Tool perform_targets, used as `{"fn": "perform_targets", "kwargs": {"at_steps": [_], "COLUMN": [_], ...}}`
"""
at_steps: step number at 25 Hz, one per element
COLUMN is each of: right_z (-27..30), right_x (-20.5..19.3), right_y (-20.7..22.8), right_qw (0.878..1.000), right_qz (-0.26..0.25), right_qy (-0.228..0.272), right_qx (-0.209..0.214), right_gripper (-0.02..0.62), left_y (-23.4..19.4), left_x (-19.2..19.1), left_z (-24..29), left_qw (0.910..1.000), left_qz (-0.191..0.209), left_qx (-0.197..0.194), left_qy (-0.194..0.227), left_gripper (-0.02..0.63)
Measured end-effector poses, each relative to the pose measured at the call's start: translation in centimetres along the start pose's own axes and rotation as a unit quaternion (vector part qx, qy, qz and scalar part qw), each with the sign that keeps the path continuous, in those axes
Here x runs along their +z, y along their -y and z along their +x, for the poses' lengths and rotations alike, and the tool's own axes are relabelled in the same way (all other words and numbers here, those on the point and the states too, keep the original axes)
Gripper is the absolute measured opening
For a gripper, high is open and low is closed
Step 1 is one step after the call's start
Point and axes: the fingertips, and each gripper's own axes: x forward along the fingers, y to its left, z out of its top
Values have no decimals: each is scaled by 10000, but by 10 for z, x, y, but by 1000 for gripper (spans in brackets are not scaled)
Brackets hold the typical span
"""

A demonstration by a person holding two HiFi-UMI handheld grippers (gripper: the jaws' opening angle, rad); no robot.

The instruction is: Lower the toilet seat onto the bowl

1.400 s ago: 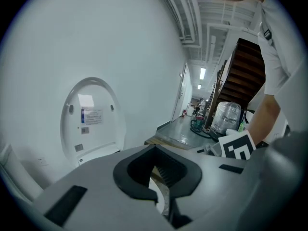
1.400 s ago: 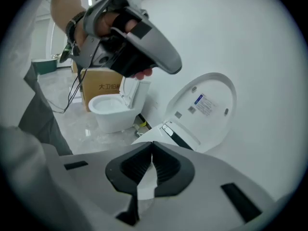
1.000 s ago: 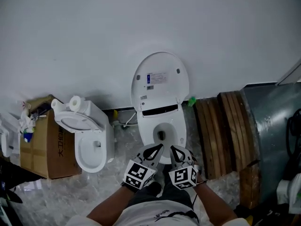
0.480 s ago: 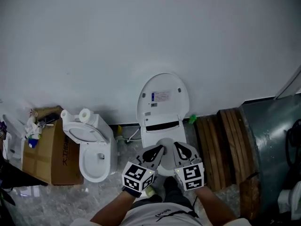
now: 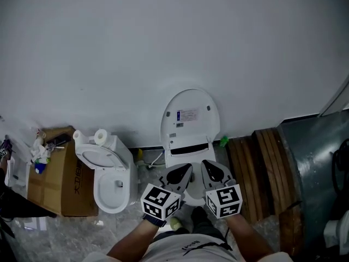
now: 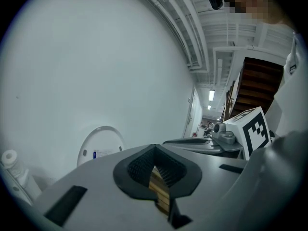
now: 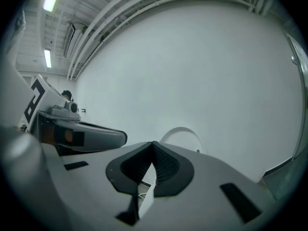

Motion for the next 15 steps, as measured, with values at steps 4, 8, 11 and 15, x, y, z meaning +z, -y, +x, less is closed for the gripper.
{"fn": "perform_targets", "kwargs": {"at_steps": [4, 8, 11, 15], "right_z": [2, 2, 3, 4], "right_x": [0, 3, 5, 4], "right_y": [0, -2, -3, -4], "right_qw": [9999, 9996, 9995, 9995], "right_qz": [112, 233, 255, 259], "right_qy": [24, 122, 159, 166], "right_qx": [19, 44, 61, 116], "right_gripper": [17, 17, 17, 17], "left_y": [-2, -5, -7, -9], "left_x": [-2, -1, 0, -2], "left_z": [0, -1, 0, 1], "left_qw": [10000, 10000, 10000, 10000], "left_qz": [-19, -22, -24, -27], "left_qx": [19, 59, 72, 87], "left_qy": [-25, -18, -22, -28], "left_gripper": [6, 6, 6, 6]}}
